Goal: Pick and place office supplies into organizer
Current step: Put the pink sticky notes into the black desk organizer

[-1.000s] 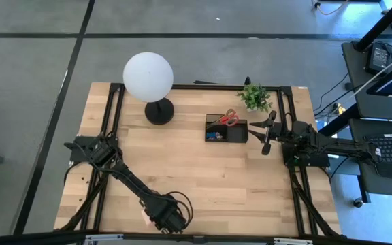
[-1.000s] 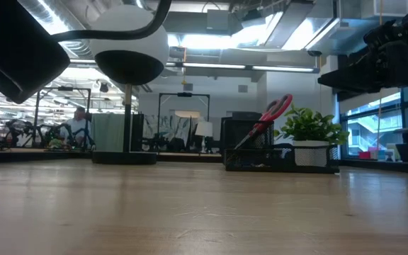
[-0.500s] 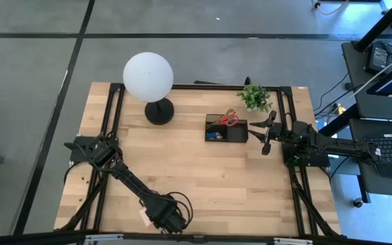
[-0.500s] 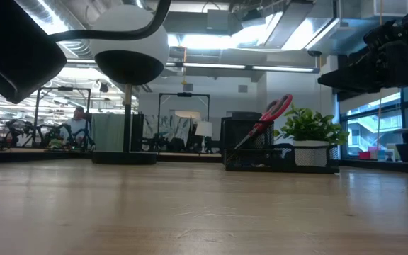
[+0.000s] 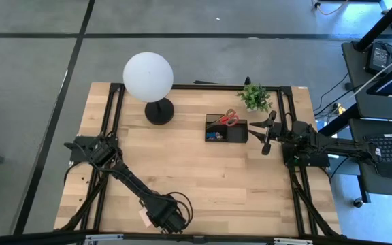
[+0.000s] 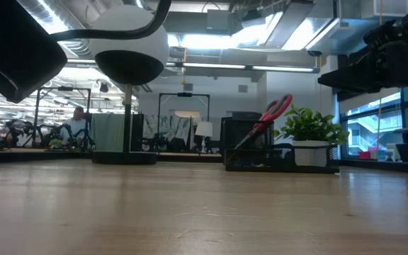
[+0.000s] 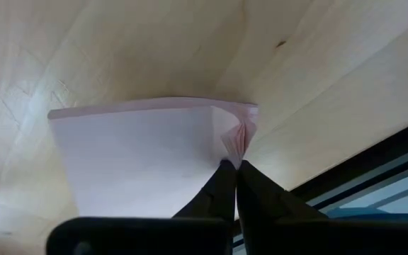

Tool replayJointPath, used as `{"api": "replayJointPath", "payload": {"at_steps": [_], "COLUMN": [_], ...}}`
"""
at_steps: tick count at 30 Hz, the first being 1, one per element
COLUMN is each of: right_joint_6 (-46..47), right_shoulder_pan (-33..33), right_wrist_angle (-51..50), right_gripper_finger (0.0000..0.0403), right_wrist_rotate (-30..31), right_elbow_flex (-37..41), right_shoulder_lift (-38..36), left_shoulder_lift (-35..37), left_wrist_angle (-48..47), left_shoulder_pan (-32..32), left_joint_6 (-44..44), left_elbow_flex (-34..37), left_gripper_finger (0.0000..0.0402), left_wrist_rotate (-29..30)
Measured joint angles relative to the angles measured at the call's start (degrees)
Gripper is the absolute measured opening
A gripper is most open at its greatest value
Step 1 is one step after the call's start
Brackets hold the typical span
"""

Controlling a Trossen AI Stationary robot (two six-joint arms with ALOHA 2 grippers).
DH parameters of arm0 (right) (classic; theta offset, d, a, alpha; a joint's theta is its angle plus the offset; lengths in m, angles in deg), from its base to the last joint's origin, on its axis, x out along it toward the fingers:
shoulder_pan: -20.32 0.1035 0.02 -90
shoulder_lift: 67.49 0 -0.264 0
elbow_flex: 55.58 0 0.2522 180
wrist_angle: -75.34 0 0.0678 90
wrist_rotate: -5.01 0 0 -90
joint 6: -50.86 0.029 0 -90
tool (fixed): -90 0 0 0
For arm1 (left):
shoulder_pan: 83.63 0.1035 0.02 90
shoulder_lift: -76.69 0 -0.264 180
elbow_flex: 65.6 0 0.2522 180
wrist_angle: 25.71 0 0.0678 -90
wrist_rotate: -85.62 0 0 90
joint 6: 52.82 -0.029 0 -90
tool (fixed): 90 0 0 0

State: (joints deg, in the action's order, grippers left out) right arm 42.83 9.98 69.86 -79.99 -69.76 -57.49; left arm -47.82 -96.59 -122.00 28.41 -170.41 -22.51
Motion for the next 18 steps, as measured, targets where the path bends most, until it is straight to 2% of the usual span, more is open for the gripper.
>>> {"api": "replayJointPath", "payload": {"at_steps": [6, 15, 18], "right_joint_6": [0.0, 0.0, 0.6], "right_shoulder_pan": [0.0, 0.0, 0.0], "right_wrist_angle": [0.1, 2.0, 2.3], "right_gripper_finger": [0.0145, 0.0145, 0.0145], "right_wrist_rotate": [0.0, 0.0, 3.5], "right_elbow_flex": [0.0, 0.0, 0.0], "right_shoulder_lift": [0.0, 0.0, 0.0], "left_shoulder_lift": [2.1, 11.1, 13.6], "left_wrist_angle": [-0.6, -0.8, -0.8], "left_shoulder_pan": [0.6, 4.3, 6.9], "left_joint_6": [-1.0, -3.5, -8.0], "left_elbow_flex": [0.3, 0.2, 0.2], "left_gripper_finger": [0.0002, 0.0002, 0.0002], "left_wrist_rotate": [1.7, 12.8, 15.8]}}
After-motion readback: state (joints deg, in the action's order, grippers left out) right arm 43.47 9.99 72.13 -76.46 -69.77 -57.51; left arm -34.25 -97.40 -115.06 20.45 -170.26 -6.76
